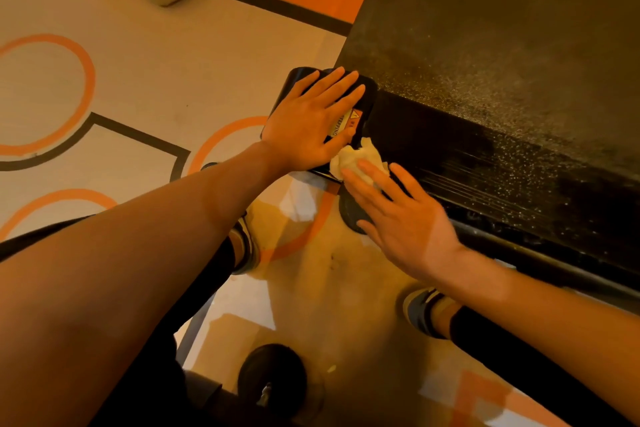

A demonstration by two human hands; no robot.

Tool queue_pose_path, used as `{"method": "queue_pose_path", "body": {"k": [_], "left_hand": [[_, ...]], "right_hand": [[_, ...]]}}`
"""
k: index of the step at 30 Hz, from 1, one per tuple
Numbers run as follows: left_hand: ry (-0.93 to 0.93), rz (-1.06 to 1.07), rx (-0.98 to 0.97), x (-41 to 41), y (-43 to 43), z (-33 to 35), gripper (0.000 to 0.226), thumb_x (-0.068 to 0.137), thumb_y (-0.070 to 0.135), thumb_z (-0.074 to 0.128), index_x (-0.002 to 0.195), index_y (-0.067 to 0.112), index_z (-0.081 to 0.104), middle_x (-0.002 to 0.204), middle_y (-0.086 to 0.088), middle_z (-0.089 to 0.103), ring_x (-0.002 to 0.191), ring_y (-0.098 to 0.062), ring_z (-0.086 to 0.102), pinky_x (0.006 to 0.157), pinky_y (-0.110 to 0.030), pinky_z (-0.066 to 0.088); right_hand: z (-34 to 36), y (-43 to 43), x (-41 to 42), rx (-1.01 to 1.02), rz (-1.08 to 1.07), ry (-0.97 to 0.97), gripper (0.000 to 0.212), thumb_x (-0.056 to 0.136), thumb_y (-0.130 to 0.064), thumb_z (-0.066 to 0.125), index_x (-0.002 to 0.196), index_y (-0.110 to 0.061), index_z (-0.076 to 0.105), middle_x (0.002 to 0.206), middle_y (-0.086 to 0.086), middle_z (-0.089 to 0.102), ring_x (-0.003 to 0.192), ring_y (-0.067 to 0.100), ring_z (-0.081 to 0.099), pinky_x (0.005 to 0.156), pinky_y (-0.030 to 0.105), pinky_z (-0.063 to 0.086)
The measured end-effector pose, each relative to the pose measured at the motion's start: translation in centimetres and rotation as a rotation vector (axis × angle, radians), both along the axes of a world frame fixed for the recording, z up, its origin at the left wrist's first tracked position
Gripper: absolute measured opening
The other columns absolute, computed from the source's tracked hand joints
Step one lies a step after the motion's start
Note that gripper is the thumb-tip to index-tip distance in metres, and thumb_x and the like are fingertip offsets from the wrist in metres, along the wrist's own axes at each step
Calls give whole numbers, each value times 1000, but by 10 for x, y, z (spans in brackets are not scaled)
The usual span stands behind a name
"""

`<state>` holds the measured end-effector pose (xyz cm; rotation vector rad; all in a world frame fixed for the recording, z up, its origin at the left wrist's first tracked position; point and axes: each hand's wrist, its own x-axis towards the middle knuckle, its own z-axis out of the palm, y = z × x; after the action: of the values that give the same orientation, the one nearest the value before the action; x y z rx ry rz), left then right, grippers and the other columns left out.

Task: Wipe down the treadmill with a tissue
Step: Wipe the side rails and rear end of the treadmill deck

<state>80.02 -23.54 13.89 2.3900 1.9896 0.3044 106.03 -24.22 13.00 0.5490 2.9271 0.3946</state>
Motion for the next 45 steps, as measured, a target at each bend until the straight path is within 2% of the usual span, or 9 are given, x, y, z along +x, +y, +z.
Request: {"method": "queue_pose_path", "body": {"k": [5,12,18,22,25,33,37,40,45], "left_hand": [[9,14,-13,0,0,3,67,106,53,29,162,16,34,169,-8,27,158,-27,19,127,-50,17],[0,19,-34,2,-2,6,67,105,51,28,162,17,34,169,-7,27,158,-26,19,128,-47,14],[21,15,-41,0,-2,7,68,105,52,30,162,17,32,170,-7,25,159,-26,17,128,-48,15],[13,13,-45,3,-2,8,68,105,52,29,162,16,33,170,-8,26,158,-27,18,128,-48,16],[14,21,-48,3,-3,10,68,105,52,29,162,16,33,169,-8,27,158,-26,19,128,-47,16],[24,16,-68,3,-2,11,68,105,53,27,163,17,31,170,-7,25,159,-27,17,128,-49,16],[23,12,-67,4,-2,11,67,106,52,28,163,16,31,170,-8,25,159,-27,18,128,-47,15],[21,8,-72,3,-3,11,68,106,53,29,163,17,30,170,-8,25,159,-27,17,129,-47,13],[20,-10,-74,3,-2,13,68,105,52,29,163,16,30,170,-8,24,159,-27,17,128,-48,13]], "right_hand": [[5,13,85,-38,-1,-34,66,105,-43,31,162,-10,31,173,6,16,160,30,11,128,50,13],[1,2,2,-12,11,28,65,109,-44,20,166,-13,14,174,6,5,161,30,-1,129,48,6],[13,15,127,0,-30,-79,71,104,-42,38,164,-8,21,174,11,8,160,34,9,128,51,13],[8,6,70,-64,-34,12,70,103,-44,37,163,-8,26,172,10,14,159,35,10,128,49,11],[1,0,7,-86,-41,74,69,109,-47,27,166,-12,13,174,7,6,160,32,1,130,47,6],[11,16,154,-37,-69,-37,81,101,-45,43,166,-9,11,174,10,1,160,36,7,128,53,14],[4,10,94,-75,-61,30,74,104,-43,37,165,-8,12,173,10,9,159,37,6,129,51,11],[-2,0,30,-101,-69,79,72,109,-47,26,166,-10,3,174,8,-1,160,34,-4,130,48,7],[3,10,99,-80,-19,-4,69,105,-42,28,165,-9,18,174,9,7,160,34,4,129,49,9]]}}
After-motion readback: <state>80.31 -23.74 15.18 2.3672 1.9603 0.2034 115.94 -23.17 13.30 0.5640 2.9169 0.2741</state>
